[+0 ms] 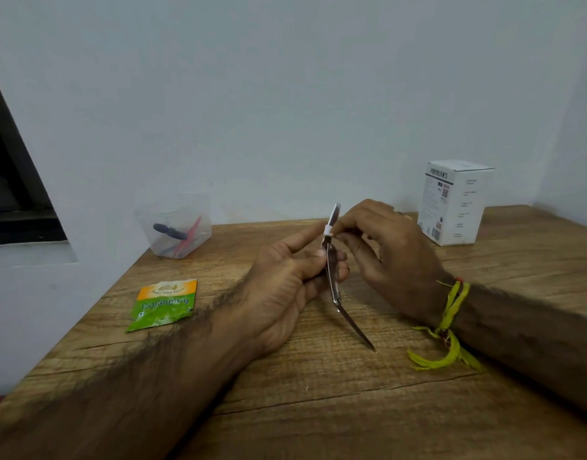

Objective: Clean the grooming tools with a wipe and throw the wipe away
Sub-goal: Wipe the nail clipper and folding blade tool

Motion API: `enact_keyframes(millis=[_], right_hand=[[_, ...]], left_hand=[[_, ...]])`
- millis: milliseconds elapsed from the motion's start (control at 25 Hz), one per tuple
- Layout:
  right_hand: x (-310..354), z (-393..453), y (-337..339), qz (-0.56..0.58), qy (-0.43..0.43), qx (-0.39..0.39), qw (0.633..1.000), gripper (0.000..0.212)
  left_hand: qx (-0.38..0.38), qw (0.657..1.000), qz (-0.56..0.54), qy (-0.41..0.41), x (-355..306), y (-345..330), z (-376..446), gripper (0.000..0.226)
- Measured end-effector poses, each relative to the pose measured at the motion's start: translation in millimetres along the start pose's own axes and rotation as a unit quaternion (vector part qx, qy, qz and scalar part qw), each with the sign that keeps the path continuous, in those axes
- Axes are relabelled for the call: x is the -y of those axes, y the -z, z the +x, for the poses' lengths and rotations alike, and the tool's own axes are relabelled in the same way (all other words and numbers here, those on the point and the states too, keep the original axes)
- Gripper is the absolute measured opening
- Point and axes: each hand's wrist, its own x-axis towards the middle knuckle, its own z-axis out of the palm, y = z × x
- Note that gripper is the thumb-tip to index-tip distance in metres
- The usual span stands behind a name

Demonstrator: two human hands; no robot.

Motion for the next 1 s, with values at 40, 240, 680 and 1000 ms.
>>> enact_keyframes(millis=[40,240,680,1000], right_hand=[[0.6,0.1,-0.2,0.005,-0.007,-0.023,1.000,0.007],[8.9,-2.1,-2.1,-0.018,0.040,-0.027,0.999,0.008],[30.1,1.3,-0.3,-0.132,0.100,-0.020,0.986,0.013],[27.1,1.9,-0.4,-0.104,0.070,-0.028,0.992,0.011]], left_hand=[[-0.007,1.000,-0.004,-0.003,-0.6,-0.2,-0.6,0.033],[-0.038,0.998,-0.045,-0.016,-2.6,-1.0,-2.3,0.021],[-0.054,0.998,-0.029,-0.026,-4.3,-2.4,-3.5,0.024],[-0.057,0.998,-0.010,-0.037,-3.0,-2.7,-4.0,0.019]])
